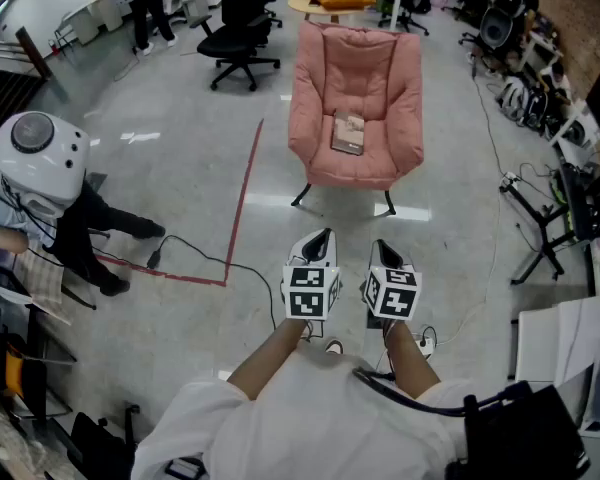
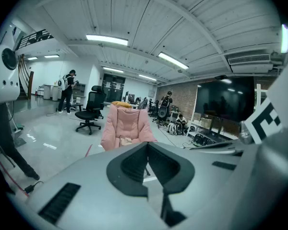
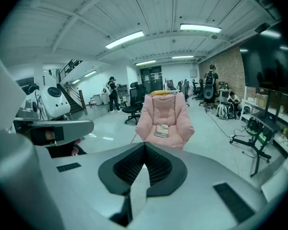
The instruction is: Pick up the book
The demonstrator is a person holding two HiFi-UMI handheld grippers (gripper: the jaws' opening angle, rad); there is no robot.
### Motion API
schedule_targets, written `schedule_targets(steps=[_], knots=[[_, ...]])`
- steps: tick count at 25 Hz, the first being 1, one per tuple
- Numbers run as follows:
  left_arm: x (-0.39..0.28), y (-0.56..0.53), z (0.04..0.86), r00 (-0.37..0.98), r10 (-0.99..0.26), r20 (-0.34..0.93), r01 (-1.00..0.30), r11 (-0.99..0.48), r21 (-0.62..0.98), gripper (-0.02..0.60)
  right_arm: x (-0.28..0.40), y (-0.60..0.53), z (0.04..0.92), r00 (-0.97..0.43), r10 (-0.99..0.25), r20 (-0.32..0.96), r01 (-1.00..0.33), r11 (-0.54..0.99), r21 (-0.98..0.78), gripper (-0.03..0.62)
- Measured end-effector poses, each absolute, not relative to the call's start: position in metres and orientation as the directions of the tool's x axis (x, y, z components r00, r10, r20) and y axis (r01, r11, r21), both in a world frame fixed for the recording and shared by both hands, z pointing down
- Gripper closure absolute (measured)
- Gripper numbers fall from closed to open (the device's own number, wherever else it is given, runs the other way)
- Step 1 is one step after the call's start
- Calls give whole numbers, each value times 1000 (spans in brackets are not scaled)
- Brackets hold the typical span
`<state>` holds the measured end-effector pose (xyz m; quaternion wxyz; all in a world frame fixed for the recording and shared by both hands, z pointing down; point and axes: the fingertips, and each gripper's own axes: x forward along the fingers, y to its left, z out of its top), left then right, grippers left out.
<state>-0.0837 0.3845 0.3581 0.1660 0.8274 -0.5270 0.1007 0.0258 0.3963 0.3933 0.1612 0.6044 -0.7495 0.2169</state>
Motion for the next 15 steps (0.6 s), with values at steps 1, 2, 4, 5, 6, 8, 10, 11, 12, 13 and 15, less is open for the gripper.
schedule_targets(steps=[1,2,4,5,6,8,10,11,12,13,15], knots=[[-85,383,358,426,-838,341,-905,-391,168,572,25,395,393,-217,-836,505,-976,174,-131,565],[-87,381,357,427,-838,340,-904,-393,167,572,23,394,394,-216,-835,506,-976,174,-131,565],[-90,379,357,428,-837,341,-904,-395,166,573,21,391,394,-216,-834,507,-976,174,-130,565],[-91,378,357,427,-837,342,-904,-394,165,574,20,390,394,-216,-834,507,-976,175,-129,565],[-92,376,357,426,-837,343,-905,-393,164,573,18,389,394,-217,-834,507,-976,176,-128,565],[-95,373,359,425,-836,346,-905,-392,164,572,16,386,395,-218,-834,506,-976,179,-126,565],[-99,370,360,427,-835,348,-904,-395,162,572,12,382,395,-218,-837,501,-976,177,-128,565],[-101,369,360,429,-833,349,-903,-398,160,572,10,380,394,-217,-840,496,-976,174,-132,565],[-103,367,360,431,-832,349,-902,-401,159,573,8,378,394,-215,-844,491,-976,170,-137,565],[-105,366,360,433,-831,349,-901,-404,157,573,7,376,393,-213,-847,487,-976,164,-141,565],[-109,363,359,437,-829,348,-899,-409,154,572,5,374,392,-203,-851,485,-978,151,-145,563]])
